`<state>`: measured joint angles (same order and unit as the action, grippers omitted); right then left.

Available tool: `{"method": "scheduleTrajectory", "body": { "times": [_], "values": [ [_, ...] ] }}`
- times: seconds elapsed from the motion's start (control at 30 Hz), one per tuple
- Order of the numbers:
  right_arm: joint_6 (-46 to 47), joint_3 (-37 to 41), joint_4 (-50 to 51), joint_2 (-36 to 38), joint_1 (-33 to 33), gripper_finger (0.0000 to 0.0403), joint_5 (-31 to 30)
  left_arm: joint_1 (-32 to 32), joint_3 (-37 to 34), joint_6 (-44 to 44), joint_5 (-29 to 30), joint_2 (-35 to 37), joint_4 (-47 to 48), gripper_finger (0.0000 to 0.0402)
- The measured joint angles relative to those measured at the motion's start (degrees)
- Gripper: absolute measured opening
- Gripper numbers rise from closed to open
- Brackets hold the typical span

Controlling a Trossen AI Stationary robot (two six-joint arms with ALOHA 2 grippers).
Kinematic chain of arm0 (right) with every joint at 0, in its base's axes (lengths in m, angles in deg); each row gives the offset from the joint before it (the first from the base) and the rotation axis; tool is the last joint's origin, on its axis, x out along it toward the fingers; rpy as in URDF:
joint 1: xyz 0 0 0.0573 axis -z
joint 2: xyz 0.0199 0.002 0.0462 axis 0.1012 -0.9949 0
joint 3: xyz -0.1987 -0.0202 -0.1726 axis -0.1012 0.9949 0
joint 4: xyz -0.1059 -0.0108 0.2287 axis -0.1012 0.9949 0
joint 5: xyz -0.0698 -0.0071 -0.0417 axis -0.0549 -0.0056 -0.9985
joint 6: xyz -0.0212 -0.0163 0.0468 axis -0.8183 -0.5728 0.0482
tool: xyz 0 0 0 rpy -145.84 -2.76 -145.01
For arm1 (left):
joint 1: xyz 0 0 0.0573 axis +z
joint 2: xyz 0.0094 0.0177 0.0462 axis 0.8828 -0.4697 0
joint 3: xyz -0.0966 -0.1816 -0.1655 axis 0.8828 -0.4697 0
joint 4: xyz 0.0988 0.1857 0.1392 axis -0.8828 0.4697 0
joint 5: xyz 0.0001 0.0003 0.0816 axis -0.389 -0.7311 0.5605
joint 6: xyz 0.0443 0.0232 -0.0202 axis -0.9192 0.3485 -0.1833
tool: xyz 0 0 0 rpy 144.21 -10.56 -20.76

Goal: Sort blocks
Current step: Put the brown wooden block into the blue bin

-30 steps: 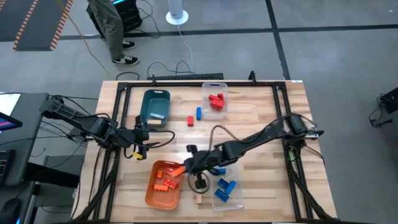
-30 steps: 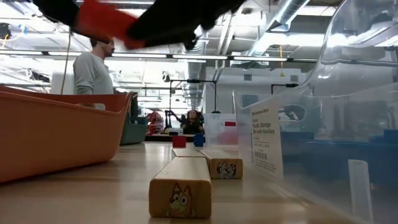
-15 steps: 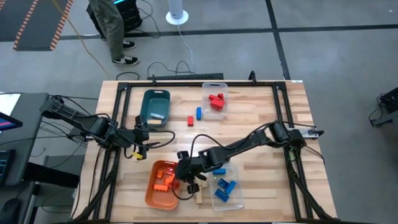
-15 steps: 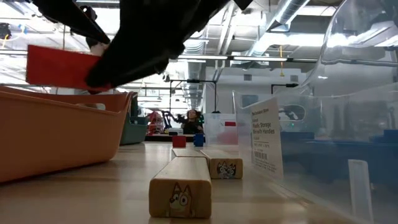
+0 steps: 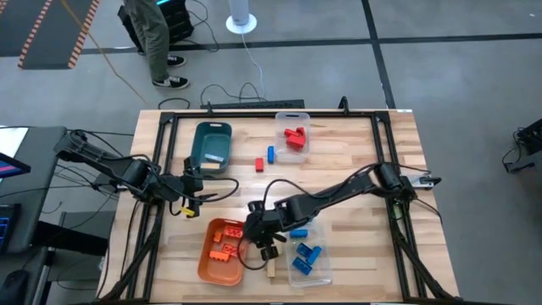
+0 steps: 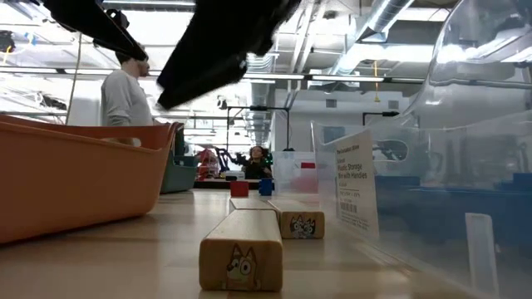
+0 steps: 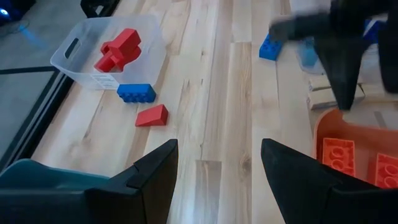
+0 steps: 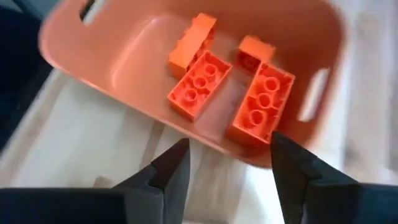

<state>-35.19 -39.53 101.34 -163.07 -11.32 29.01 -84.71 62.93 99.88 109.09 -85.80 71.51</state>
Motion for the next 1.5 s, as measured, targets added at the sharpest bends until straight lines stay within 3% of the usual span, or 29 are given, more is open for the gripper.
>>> {"method": "scheduleTrajectory", "body": {
  "times": [0.3,0.57,0.73,1.0,1.37,1.5],
  "values": [
    [23.4,0.0,10.8,3.1,0.0,0.0192,1.0,0.0,0.0,0.1,0.0,0.0,0.0,0.0224],
    [34.0,0.0,16.5,3.0,-0.5,0.0192,1.9,0.0,0.0,-1.3,0.0,0.0,-0.1,0.0224],
    [32.1,0.0,16.7,3.0,-0.6,0.0192,-0.1,0.0,0.0,-2.5,0.0,0.0,-0.3,0.0224],
    [9.1,0.1,13.8,0.7,-1.8,0.0192,-3.6,0.0,0.0,-2.7,0.0,0.0,-0.1,0.0224],
    [8.2,0.0,14.2,-3.6,-1.2,0.0191,-2.8,0.0,0.0,-2.7,0.1,0.2,0.4,0.0224],
    [7.6,0.0,14.6,-4.6,-1.3,0.0191,-2.6,0.0,2.0,-1.7,2.8,1.3,3.1,0.0224]
  ]
}}
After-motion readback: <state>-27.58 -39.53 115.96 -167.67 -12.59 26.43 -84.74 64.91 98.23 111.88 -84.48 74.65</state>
